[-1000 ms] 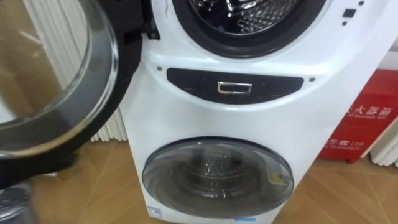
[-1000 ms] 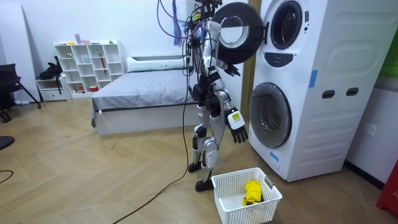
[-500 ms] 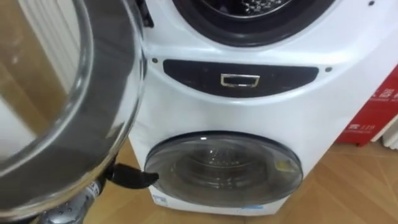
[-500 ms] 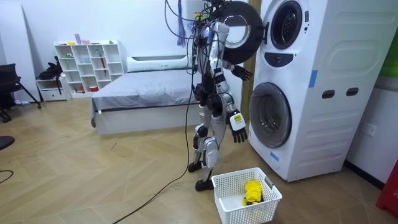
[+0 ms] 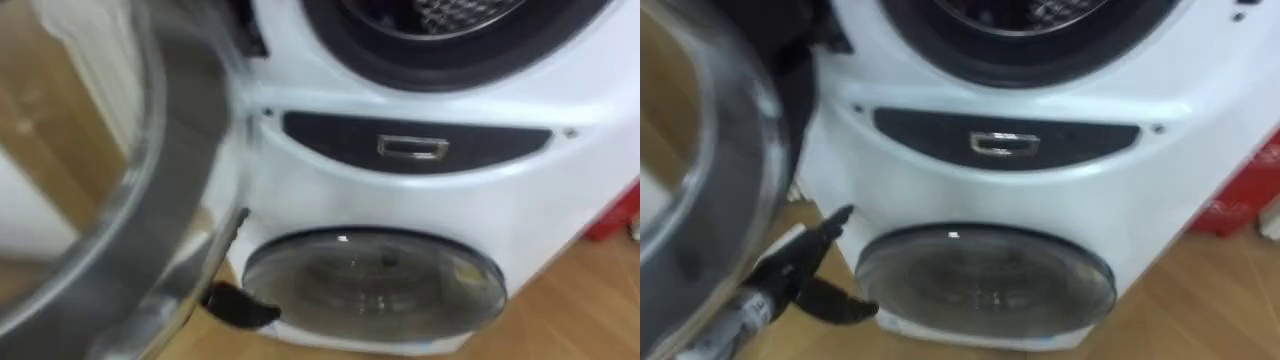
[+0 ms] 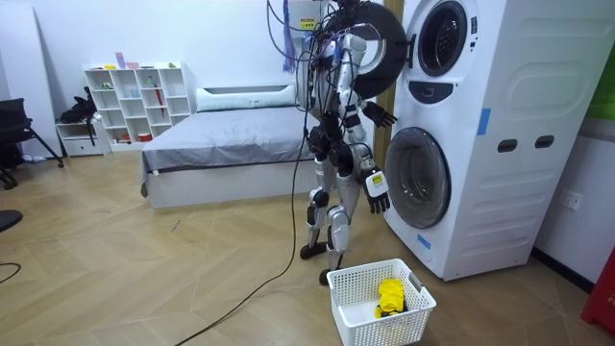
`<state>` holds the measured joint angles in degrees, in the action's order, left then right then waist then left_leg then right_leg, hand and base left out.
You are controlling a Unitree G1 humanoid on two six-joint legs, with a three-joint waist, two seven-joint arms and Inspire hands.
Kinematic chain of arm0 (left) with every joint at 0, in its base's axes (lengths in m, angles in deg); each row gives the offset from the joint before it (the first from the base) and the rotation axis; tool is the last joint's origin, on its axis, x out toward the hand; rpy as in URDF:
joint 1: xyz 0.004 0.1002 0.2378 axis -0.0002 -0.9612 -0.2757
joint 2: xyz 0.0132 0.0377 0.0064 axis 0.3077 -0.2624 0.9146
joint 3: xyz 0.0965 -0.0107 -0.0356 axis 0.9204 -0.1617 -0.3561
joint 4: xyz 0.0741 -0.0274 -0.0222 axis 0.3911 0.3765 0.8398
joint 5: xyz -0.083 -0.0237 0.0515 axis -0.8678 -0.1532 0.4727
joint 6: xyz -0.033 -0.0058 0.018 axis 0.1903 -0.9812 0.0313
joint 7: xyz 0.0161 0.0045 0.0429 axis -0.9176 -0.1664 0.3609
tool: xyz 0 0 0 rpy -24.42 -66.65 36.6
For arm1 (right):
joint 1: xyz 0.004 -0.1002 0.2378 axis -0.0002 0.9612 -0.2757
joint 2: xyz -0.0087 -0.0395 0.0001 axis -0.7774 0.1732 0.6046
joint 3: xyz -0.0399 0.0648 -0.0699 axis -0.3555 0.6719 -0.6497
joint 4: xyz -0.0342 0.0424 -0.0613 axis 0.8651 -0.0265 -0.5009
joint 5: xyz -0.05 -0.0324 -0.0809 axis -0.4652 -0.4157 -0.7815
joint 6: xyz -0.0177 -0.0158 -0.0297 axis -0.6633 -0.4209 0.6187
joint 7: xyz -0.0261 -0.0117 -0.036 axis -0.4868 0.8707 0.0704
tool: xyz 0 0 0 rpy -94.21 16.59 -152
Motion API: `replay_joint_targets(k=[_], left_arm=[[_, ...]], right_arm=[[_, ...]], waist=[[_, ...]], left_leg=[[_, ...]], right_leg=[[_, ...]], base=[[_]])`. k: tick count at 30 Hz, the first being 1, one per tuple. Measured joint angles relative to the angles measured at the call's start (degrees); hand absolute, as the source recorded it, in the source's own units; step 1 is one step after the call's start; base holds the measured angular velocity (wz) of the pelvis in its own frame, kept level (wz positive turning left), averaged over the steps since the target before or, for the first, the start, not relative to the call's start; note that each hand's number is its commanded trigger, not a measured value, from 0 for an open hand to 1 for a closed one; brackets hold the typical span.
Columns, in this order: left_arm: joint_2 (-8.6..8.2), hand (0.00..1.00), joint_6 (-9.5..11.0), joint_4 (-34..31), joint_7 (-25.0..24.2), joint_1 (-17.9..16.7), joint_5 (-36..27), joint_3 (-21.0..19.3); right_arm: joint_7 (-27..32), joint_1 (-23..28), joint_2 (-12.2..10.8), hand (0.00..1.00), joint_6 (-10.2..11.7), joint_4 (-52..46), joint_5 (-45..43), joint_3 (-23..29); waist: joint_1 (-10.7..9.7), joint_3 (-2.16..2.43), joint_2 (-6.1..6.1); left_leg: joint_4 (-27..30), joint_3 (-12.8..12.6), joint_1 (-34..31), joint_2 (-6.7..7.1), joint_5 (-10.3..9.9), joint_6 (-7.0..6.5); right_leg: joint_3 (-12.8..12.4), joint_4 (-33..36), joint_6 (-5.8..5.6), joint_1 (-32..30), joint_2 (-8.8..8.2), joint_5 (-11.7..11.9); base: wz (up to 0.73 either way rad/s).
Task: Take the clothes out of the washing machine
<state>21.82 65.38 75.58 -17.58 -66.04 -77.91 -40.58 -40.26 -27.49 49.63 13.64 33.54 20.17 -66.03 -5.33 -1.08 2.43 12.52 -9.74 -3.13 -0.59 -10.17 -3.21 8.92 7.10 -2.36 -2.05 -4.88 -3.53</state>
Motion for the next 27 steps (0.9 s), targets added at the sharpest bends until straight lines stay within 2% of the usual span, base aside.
replay_joint_targets(k=[1, 3, 6, 7, 8, 10, 11, 13, 15, 17, 19, 21, 25, 26, 27], left_arm=[[-0.07, 0.0, 0.0, 0.7, 0.0, -0.6, 0.1, -0.5], [-0.52, 0.0, 0.5, 2.8, 0.0, -0.9, 0.1, -1.9], [-2.24, 0.0, 2.0, 8.7, 0.3, -0.9, -2.4, -7.2], [-2.49, 0.0, 2.7, 11.4, 0.3, -0.9, -3.8, -9.8], [-2.64, 0.0, 2.8, 12.6, 0.3, -0.9, -3.9, -11.4], [-2.67, 0.0, 2.9, 17.5, 0.6, -0.5, -4.1, -17.2], [-2.59, 0.0, 3.0, 18.8, 1.0, -0.5, -4.5, -18.6], [-2.37, 0.0, 3.2, 23.0, 2.4, -1.9, -6.1, -23.7], [-2.48, 0.0, 3.3, 24.8, 2.5, -3.0, -6.6, -25.5], [-3.0, 0.0, 3.6, 27.6, 2.5, -4.2, -7.2, -26.2], [-4.87, 0.0, 4.1, 30.8, 2.5, -7.2, -6.9, -25.8], [-6.35, 0.0, 4.3, 34.1, 2.5, -9.3, -6.9, -25.7], [-8.9, 0.0, 4.7, 41.4, 5.1, -13.4, -4.6, -25.8], [-9.11, 0.0, 4.7, 42.1, 5.6, -13.8, -4.4, -25.9], [-9.27, 0.0, 4.7, 42.8, 6.8, -14.2, -4.5, -26.1]], right_arm=[[0.1, 0.6, -0.2, 0.0, -1.0, -0.7, 0.0, -0.1], [0.4, 0.5, -0.2, 0.0, -1.5, -0.7, 0.1, -0.3], [1.9, 0.6, -0.5, 0.0, -1.9, -2.2, 0.5, -0.6], [2.4, 0.6, -0.7, 0.0, -2.3, -3.1, 0.8, -0.6], [2.7, 0.6, -0.7, 0.0, -2.5, -3.6, 0.8, -0.6], [4.0, 0.9, -0.7, 0.0, -3.1, -4.9, 1.0, -0.4], [4.3, 1.2, -0.7, 0.0, -3.6, -5.2, 1.0, -0.2], [5.0, 3.4, -0.6, 0.0, -5.4, -7.3, 1.2, 0.0], [5.4, 4.3, -0.6, 0.0, -6.5, -8.8, 1.8, 0.0], [5.3, 4.3, -0.5, 0.0, -6.6, -8.8, 1.8, 0.0], [5.3, 4.2, -0.5, 0.0, -7.2, -9.3, 2.5, -0.1], [5.2, 4.2, -0.6, 0.0, -7.7, -9.4, 3.1, -0.1], [5.2, 4.2, -0.6, 0.0, -7.7, -9.4, 3.3, -0.1], [5.2, 4.3, -0.6, 0.0, -7.7, -9.4, 3.3, -0.1], [5.1, 4.5, -0.6, 0.0, -7.7, -9.4, 3.4, 0.0]], waist=[[-0.3, 0.03, 0.03], [-0.4, 0.03, 0.03], [0.3, 0.24, 0.23], [0.8, 0.54, 0.31], [0.9, 0.62, 0.46], [0.8, 1.12, 1.24], [0.8, 1.24, 1.54], [1.0, 1.87, 1.56], [1.1, 1.91, 1.56], [1.2, 1.76, 1.33], [1.0, 1.9, 1.45], [1.0, 1.81, 1.31], [1.5, 1.27, -0.24], [1.7, 1.31, -0.25], [2.1, 1.2, -0.79]], left_leg=[[-1.6, -1.1, 1.9, 0.05, 0.0, 0.0], [-2.1, -1.4, 3.6, 0.19, 0.0, 0.0], [-2.8, -3.0, 6.6, 0.24, 0.0, 0.02], [-3.4, -2.9, 7.6, 0.16, -0.2, 0.29], [-3.4, -2.9, 8.0, 0.0, -0.4, 0.62], [-3.5, -2.8, 8.4, -0.8, -2.0, 1.54], [-3.8, -2.8, 8.7, -0.85, -2.5, 1.44], [-3.9, -2.8, 9.7, -1.02, -2.5, 1.69], [-3.8, -2.8, 10.1, -0.98, -2.5, 1.79], [-3.8, -2.5, 10.6, -1.0, -2.5, 1.86], [-3.8, -1.8, 11.0, -0.79, -2.5, 1.85], [-3.9, -1.4, 11.5, -0.75, -2.5, 1.85], [-4.0, -1.2, 12.1, -0.94, -2.7, 2.22], [-4.0, -1.1, 12.0, -1.01, -2.8, 2.27], [-4.0, -1.0, 11.8, -1.14, -2.8, 2.33]], right_leg=[[-0.2, 0.8, -0.36, 0.6, -0.03, -0.9], [-0.2, 0.9, -0.54, 1.6, 0.08, -1.4], [-0.2, 1.0, -0.51, 3.2, 0.43, -1.8], [-0.1, 0.9, -0.42, 3.5, 0.69, -2.0], [0.0, 0.9, -0.4, 3.7, 0.9, -2.0], [-0.1, 0.8, 0.39, 3.9, 1.95, -2.5], [-0.1, 1.0, 0.56, 3.9, 2.4, -2.6], [-0.3, 2.5, 0.98, 4.2, 2.55, -3.4], [-0.2, 3.8, 1.07, 4.0, 2.41, -4.2], [0.3, 3.7, 1.16, 4.5, 2.34, -4.3], [1.2, 3.8, 1.05, 5.1, 2.06, -4.7], [1.3, 3.8, 0.99, 5.6, 2.03, -5.0], [1.6, 3.8, 1.09, 5.9, 2.23, -5.6], [1.7, 3.7, 1.09, 5.9, 2.3, -5.6], [2.0, 3.5, 1.14, 5.9, 2.37, -5.6]], base=[[0.0], [-0.26], [-0.42], [-0.6], [-0.51], [-0.24], [-0.1], [-0.02], [0.06], [0.08], [0.17], [0.1], [0.04], [0.08], [0.09]])
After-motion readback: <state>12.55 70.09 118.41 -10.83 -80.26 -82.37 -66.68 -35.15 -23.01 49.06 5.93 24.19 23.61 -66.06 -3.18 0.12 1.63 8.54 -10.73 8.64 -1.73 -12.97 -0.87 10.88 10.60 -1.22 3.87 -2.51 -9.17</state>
